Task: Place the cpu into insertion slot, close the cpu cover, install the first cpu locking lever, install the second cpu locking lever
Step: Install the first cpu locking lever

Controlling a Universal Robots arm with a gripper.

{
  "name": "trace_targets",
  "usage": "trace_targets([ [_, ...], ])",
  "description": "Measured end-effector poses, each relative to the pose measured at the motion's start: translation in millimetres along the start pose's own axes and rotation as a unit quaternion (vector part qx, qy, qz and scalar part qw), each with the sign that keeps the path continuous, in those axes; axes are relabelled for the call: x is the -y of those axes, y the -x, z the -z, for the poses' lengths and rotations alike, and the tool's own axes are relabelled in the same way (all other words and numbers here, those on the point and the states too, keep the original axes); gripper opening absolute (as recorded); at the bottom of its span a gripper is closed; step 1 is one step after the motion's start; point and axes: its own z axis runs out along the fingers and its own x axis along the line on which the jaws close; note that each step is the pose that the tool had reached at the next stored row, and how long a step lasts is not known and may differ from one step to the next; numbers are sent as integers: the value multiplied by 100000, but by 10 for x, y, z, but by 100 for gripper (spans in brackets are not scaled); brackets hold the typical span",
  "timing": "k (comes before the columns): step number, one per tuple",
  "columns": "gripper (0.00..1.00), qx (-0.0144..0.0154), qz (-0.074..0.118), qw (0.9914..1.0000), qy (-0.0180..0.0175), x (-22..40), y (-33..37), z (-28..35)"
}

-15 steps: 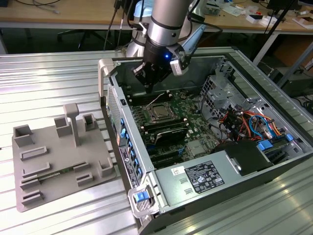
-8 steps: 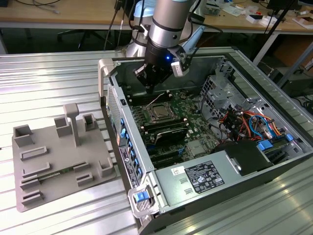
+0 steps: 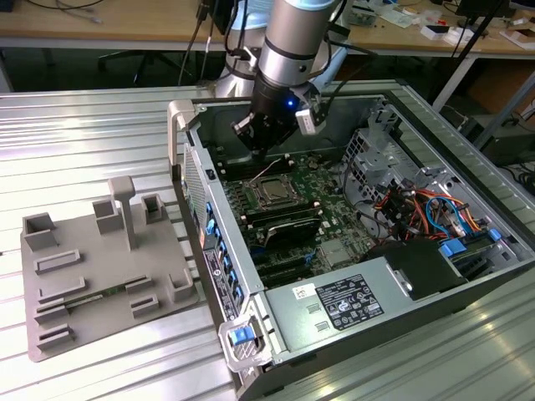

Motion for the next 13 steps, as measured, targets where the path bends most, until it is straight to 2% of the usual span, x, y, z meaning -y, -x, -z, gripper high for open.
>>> trace_targets([
  [3,11,8,-7,100000,6,76,0,-16],
  [6,11,5,3,100000,16,108,14,-36],
  [10,11,-37,-8,100000,16,116,47,-82],
  [13,11,-43,-9,100000,9,97,55,-114],
])
